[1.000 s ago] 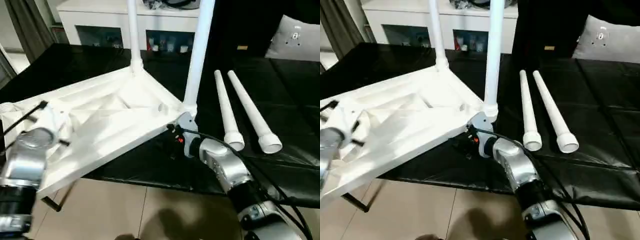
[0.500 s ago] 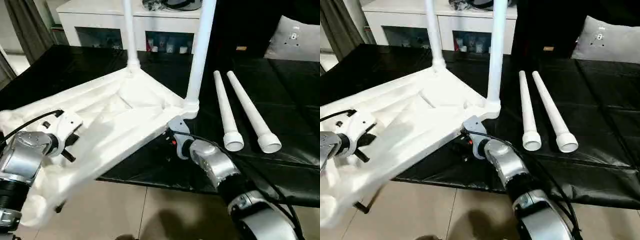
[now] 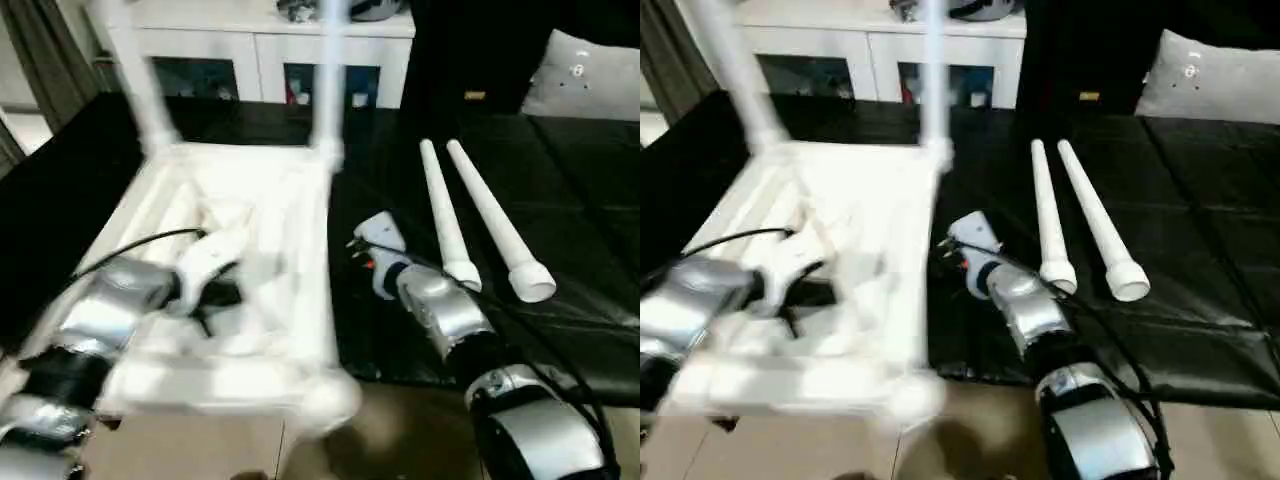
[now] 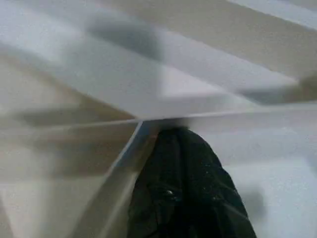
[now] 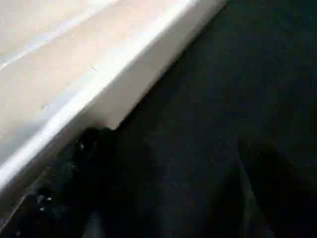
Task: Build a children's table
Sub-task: Rotate table base
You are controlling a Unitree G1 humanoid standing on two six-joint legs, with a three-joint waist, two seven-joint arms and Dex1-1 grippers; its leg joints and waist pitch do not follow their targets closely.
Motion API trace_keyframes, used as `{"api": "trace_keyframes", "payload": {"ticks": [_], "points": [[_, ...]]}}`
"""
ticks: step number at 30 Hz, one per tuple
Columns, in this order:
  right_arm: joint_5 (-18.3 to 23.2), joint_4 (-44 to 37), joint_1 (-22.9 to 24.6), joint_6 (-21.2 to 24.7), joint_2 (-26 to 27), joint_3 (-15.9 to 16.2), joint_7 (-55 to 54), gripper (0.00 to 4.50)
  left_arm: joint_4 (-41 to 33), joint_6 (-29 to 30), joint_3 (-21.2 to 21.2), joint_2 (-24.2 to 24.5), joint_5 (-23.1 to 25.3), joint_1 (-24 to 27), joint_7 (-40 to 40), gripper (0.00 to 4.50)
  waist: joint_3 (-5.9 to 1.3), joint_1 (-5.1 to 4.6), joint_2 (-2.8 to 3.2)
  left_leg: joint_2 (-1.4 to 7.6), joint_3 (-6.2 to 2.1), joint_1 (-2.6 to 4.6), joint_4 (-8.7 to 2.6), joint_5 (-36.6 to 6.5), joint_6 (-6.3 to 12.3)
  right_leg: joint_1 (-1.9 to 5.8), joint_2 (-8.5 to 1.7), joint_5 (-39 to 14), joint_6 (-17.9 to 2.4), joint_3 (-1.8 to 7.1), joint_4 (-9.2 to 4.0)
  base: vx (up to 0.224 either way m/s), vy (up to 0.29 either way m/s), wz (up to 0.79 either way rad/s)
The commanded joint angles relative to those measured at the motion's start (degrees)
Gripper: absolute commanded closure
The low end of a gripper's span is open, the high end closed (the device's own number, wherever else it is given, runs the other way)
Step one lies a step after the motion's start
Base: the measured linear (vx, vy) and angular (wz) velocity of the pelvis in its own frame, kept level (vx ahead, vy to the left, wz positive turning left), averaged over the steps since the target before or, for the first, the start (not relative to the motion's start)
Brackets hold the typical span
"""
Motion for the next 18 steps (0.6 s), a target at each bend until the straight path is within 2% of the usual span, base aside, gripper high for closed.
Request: {"api": "trace_keyframes", "payload": {"ticks": [1, 2, 3, 4, 6, 7, 8, 9, 10, 11, 12, 13, 14, 15, 16, 17, 18], "points": [[-0.01, 0.76, -1.9, -0.09, 0.67, 0.0, -0.76, 0.0, 2.07, -3.44, -0.02, -1.86, -0.14, -2.9, 3.65, 4.46, -3.77, -0.12, 0.67, 4.6, -2.15, 0.08, -4.46, -6.61, 0.92, 3.82, -6.53, -9.41, -9.64, 5.35, -3.81, 0.0, 0.0, 0.0], [-0.41, 0.8, -2.49, -0.52, -0.45, -0.81, -2.58, 0.0, 7.04, -5.85, 0.7, -4.28, 1.24, -5.38, 8.6, 4.46, -3.8, 0.0, 0.79, 4.54, -2.17, -0.03, -4.39, -6.48, 1.34, 3.94, -6.59, -10.31, -9.26, 5.29, -3.91, 0.0, 0.0, 0.0], [-0.47, 0.74, -2.55, -0.61, -0.61, -0.9, -2.79, 0.0, 7.74, -6.16, 0.85, -4.63, 1.38, -5.73, 9.31, 4.46, -3.76, -0.14, 0.64, 4.4, -2.02, -0.01, -4.28, -6.45, 1.77, 3.85, -6.31, -10.93, -8.54, 5.21, -4.17, 0.0, 0.0, 0.0], [-0.7, 0.5, -2.73, -0.98, -1.2, -1.18, -3.43, 0.0, 10.01, -7.08, 1.43, -5.82, 1.68, -6.88, 11.68, 4.46, -3.99, 0.07, 0.6, 4.58, -2.22, 0.05, -4.27, -5.95, 1.77, 4.07, -6.59, -10.58, -8.47, 5.17, -3.89, 0.0, 0.0, 0.0], [-0.52, -1.24, -2.79, -1.41, -2.61, -1.74, -2.04, 0.0, 16.42, -11.12, 1.95, -7.82, 3.11, -9.86, 17.72, 4.46, -3.93, 0.14, 0.36, 4.24, -2.05, -0.14, -4.06, -5.15, 3.04, 3.96, -6.26, -11.68, -7.28, 4.91, -4.33, 0.0, 0.0, 0.0], [-0.52, -1.24, -2.79, -1.41, -2.61, -1.74, -2.04, 0.0, 16.42, -11.12, 1.95, -7.82, 3.11, -9.86, 17.72, 4.46, -4.05, 0.13, 0.31, 4.28, -2.03, -0.2, -4.01, -4.74, 3.26, 4.02, -6.26, -11.23, -7.09, 4.94, -4.14, 0.0, 0.0, 0.0], [0.27, -4.11, -2.31, -1.51, -3.57, -2.99, -1.85, 0.0, 22.71, -15.17, 1.89, -8.73, 4.96, -12.27, 23.69, 4.46, -4.04, 0.12, 0.21, 4.42, -2.12, -0.43, -4.03, -3.75, 4.05, 4.0, -6.26, -10.23, -7.11, 4.92, -4.02, 0.0, 0.0, 0.0], [0.27, -4.36, -2.25, -1.5, -3.69, -3.02, -1.79, 0.0, 23.23, -15.54, 1.83, -8.76, 5.17, -12.44, 24.23, 4.46, -4.27, 0.21, 0.16, 4.33, -2.18, -0.39, -3.88, -3.03, 4.57, 4.06, -6.06, -9.11, -6.54, 4.85, -3.82, 0.0, 0.0, 0.0], [0.39, -5.26, -2.01, -1.66, -4.02, -3.23, -1.7, 0.0, 24.89, -16.72, 1.61, -8.82, 5.83, -12.9, 25.88, 4.46, -4.4, 0.03, -0.03, 4.39, -2.31, -0.68, -3.82, -2.19, 4.9, 4.21, -6.21, -7.63, -6.68, 4.85, -3.43, 0.0, 0.0, 0.0], [0.54, -5.55, -1.96, -1.87, -4.23, -3.24, -1.68, 0.0, 26.68, -17.99, 1.41, -8.94, 6.22, -13.46, 27.07, 4.46, -4.44, 0.09, 0.03, 4.45, -2.39, -0.72, -3.79, -1.53, 5.34, 4.15, -6.23, -6.75, -6.8, 4.79, -3.31, 0.0, 0.0, 0.0], [0.91, -6.22, -1.85, -1.89, -4.39, -3.75, -2.44, 0.0, 28.33, -19.39, 1.72, -9.19, 6.26, -13.86, 28.75, 4.46, -4.36, 0.13, 0.15, 4.45, -2.23, -0.58, -3.63, -1.48, 6.17, 3.81, -6.31, -7.45, -6.94, 4.69, -3.68, 0.0, 0.0, 0.0], [1.19, -6.55, -1.79, -1.97, -4.5, -4.15, -3.01, 0.0, 29.36, -20.29, 1.99, -9.44, 6.2, -14.11, 29.81, 4.46, -4.44, 0.09, -0.3, 4.5, -2.13, -0.58, -3.61, -1.26, 6.21, 3.85, -6.37, -7.31, -7.11, 4.76, -3.57, 0.0, 0.0, 0.0], [0.92, -9.73, -1.01, -2.51, -5.48, -5.71, -6.5, 0.0, 31.08, -24.68, 4.77, -10.87, 4.06, -14.03, 32.76, 4.46, -4.38, 0.32, -0.06, 4.51, -2.16, -0.65, -3.57, -0.44, 6.47, 3.73, -6.37, -7.18, -7.3, 4.75, -3.56, 0.0, 0.0, 0.0], [1.06, -11.23, -0.64, -2.52, -5.87, -6.61, -7.79, 0.0, 31.27, -26.54, 6.41, -11.73, 2.48, -13.79, 33.26, 4.46, -4.52, 0.43, -0.14, 4.73, -2.08, -0.39, -3.49, 0.52, 6.32, 3.58, -6.29, -6.06, -7.32, 4.79, -3.41, 0.0, 0.0, 0.0], [1.06, -11.23, -0.64, -2.52, -5.87, -6.61, -7.79, 0.0, 31.27, -26.54, 6.41, -11.73, 2.48, -13.79, 33.26, 4.46, -4.64, 0.51, -0.15, 4.77, -2.2, -0.45, -3.42, 1.4, 6.48, 3.66, -6.37, -4.66, -7.65, 4.82, -3.07, 0.0, 0.0, 0.0], [1.38, -12.9, -0.34, -0.08, -6.2, -7.52, -8.82, 0.0, 30.26, -27.72, 7.53, -12.37, 1.19, -13.15, 32.81, 4.46, -4.8, 0.54, -0.19, 4.99, -2.28, -0.43, -3.32, 2.79, 7.15, 3.5, -6.32, -1.77, -8.56, 4.9, -2.48, 0.0, 0.0, 0.0], [2.25, -15.77, 0.14, 6.1, -6.37, -8.95, -9.13, 0.0, 29.32, -29.43, 8.57, -13.03, -0.28, -12.46, 32.15, 4.46, -4.61, 0.53, -0.28, 4.96, -2.21, -0.39, -3.32, 3.13, 8.12, 3.38, -6.21, -1.01, -9.16, 4.9, -2.48, 0.0, 0.0, 0.0]]}}
